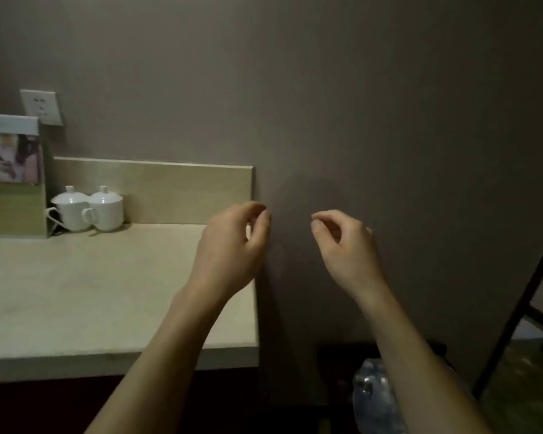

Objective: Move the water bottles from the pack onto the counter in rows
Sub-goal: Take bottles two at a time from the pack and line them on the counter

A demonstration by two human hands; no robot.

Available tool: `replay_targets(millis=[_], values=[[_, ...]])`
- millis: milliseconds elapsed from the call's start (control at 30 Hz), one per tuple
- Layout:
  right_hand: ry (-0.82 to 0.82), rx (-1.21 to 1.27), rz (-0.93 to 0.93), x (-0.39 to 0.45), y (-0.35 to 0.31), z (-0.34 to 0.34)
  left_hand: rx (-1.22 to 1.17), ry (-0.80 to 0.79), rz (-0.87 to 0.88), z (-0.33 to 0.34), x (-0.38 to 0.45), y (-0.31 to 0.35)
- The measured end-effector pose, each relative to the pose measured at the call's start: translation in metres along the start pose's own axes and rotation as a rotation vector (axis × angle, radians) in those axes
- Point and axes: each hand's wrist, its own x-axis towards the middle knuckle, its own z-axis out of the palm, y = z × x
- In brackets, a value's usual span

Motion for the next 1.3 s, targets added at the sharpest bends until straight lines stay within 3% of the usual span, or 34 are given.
replay_targets(millis=[367, 633, 967, 1300], values=[[0.016, -0.055, 0.169, 0.003, 0.150, -0.106, -0.041, -0.121, 0.012, 0.175, 0.010, 0.070], [-0.004, -0.065, 0.392, -0.014, 0.240, -0.149, -0.113, -0.292, 0.029, 0.279, 0.001, 0.103], [-0.026, -0.140, 0.606, -0.012, 0.333, -0.123, -0.168, -0.591, -0.041, 0.404, 0.005, 0.087], [-0.070, -0.201, 0.843, 0.025, 0.430, -0.064, -0.183, -0.804, -0.190, 0.513, 0.032, 0.014]])
